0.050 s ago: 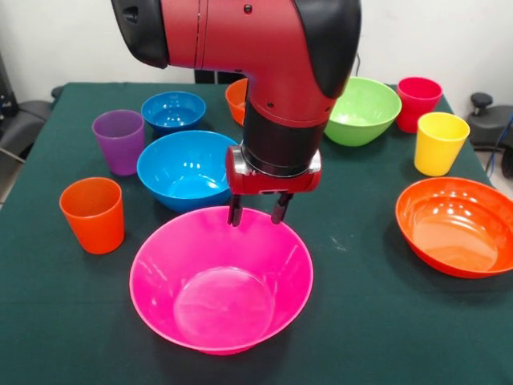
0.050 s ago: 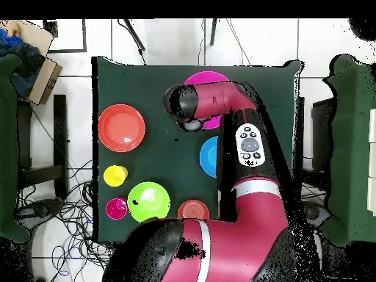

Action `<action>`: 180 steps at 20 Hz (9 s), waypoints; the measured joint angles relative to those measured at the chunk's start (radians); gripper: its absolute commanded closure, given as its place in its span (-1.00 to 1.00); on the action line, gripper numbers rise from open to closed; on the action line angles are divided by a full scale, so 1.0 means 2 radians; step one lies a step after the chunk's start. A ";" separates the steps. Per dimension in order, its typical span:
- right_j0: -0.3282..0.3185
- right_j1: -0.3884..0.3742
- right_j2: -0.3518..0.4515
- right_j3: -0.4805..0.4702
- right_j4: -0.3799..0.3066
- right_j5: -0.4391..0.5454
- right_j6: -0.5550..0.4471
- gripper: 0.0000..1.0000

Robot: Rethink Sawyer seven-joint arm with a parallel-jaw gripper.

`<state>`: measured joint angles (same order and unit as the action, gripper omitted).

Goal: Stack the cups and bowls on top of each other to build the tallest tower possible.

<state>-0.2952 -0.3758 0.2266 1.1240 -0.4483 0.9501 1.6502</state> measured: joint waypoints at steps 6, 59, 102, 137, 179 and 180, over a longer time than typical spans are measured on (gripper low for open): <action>0.000 0.001 0.006 0.000 0.000 0.000 0.000 -1.00; 0.000 -0.013 0.016 0.000 0.017 0.010 0.000 -1.00; 0.004 0.008 0.016 0.000 0.014 0.010 0.000 -1.00; 0.004 0.027 0.016 0.000 0.008 0.010 0.000 -1.00; 0.005 0.037 0.016 0.000 0.008 -0.027 0.000 -1.00; 0.005 0.037 0.016 0.000 0.008 -0.027 0.000 -1.00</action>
<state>-0.2860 -0.3021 0.2583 1.1234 -0.4327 0.8956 1.6502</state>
